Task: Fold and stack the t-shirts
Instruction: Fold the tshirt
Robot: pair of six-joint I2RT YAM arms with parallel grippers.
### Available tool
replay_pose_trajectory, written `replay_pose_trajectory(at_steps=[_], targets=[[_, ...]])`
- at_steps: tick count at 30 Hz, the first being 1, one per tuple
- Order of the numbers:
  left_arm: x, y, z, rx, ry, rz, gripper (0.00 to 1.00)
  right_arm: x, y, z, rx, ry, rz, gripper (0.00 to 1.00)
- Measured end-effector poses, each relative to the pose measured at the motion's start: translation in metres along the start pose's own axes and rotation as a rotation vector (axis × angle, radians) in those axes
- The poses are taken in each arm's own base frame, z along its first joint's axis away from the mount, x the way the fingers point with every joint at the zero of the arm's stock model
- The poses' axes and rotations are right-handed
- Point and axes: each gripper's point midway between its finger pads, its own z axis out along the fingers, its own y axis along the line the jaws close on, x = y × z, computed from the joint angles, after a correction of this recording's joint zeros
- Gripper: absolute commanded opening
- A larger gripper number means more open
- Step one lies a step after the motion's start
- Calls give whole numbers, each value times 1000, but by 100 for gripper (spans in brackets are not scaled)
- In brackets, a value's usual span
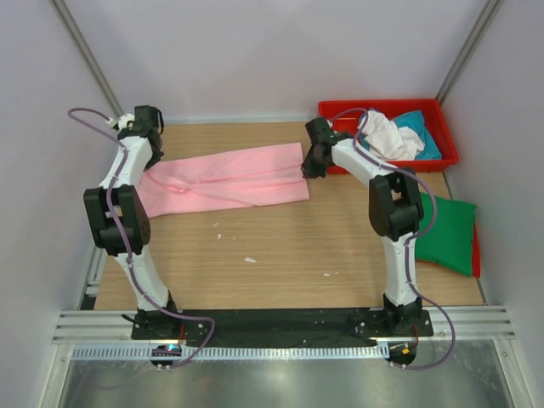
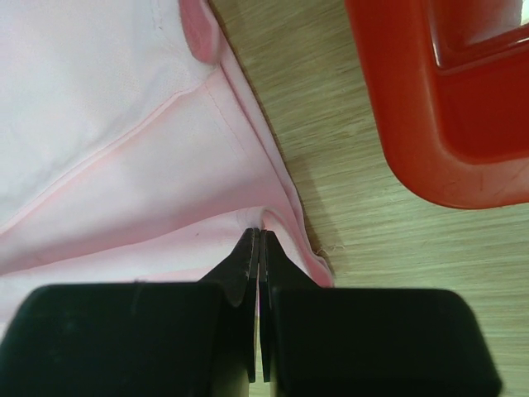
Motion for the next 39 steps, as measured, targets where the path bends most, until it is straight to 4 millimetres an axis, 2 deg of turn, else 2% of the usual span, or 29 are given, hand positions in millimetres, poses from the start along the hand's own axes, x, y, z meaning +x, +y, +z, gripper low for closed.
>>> replay_pose_trajectory(at_steps=[11, 17, 26, 30, 32, 36, 38, 39], targets=[[-6, -1, -2, 2, -14, -7, 0, -8, 6, 10, -1, -12, -12, 1], [-4, -2, 1, -2, -8, -3, 0, -6, 0, 23, 20, 5, -24, 1], [5, -5, 14, -17, 14, 11, 0, -24, 11, 25, -3, -23, -25, 2], [5, -7, 16, -17, 16, 10, 0, -23, 9, 29, 3, -17, -29, 11], [3, -9, 17, -15, 13, 6, 0, -22, 9, 30, 6, -10, -33, 19], [-2, -14, 19, -8, 5, 0, 0, -20, 9, 29, 3, 2, -40, 21], [-3, -16, 21, -5, 5, -1, 0, -21, 11, 28, -3, 2, -42, 29], [-3, -17, 21, -4, 5, -1, 0, -21, 12, 27, -5, 2, -43, 39]])
